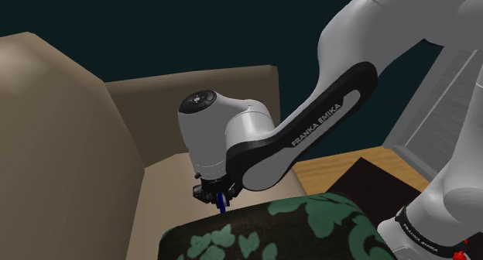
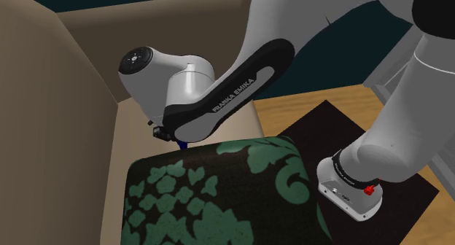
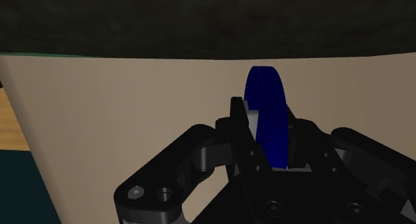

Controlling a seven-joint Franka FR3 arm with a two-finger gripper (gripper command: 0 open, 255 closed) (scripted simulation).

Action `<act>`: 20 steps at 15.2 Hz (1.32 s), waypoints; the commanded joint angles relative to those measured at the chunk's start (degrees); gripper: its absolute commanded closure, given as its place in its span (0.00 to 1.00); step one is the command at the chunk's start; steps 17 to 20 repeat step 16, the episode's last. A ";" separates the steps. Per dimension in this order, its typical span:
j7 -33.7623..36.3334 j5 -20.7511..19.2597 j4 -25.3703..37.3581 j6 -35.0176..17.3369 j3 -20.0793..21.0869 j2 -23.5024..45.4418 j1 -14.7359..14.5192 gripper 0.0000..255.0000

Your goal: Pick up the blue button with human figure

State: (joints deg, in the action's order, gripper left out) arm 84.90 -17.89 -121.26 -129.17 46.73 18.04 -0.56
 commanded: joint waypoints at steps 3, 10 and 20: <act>-1.49 2.16 0.67 2.05 1.15 -2.09 1.01 1.00; -4.27 6.22 2.45 6.34 2.94 -6.08 2.67 1.00; -5.79 8.39 3.82 9.03 3.65 -8.26 3.42 1.00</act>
